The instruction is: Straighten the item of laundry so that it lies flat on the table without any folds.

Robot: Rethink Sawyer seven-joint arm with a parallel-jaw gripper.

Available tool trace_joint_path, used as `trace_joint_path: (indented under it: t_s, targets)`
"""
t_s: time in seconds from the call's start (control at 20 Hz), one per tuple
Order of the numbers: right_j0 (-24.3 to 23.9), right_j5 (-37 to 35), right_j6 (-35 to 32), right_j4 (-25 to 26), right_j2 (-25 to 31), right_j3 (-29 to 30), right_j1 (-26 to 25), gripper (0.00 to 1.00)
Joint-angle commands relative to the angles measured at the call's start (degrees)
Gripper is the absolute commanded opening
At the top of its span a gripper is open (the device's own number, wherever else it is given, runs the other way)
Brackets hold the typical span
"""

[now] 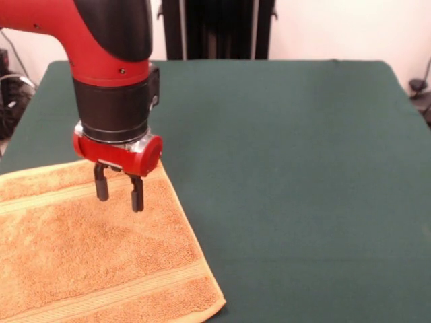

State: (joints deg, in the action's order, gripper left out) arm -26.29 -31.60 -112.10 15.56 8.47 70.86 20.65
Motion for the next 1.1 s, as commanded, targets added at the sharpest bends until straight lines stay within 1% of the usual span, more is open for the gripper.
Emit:
trace_joint_path:
  t_s: [0.05,0.35,0.7,0.85,1.1]
  targets:
    - [0.81,5.11,0.55,2.55,4.88,10.57,-0.95,1.0]
    - [0.44,7.57,0.04,3.79,5.03,10.94,-2.65,1.0]
    - [-2.09,10.98,1.28,4.59,6.56,12.27,-4.95,1.0]
    - [-2.89,10.23,2.05,4.45,7.03,12.88,-4.95,1.0]
    - [-2.75,8.78,2.5,4.53,6.65,13.07,-4.57,1.0]
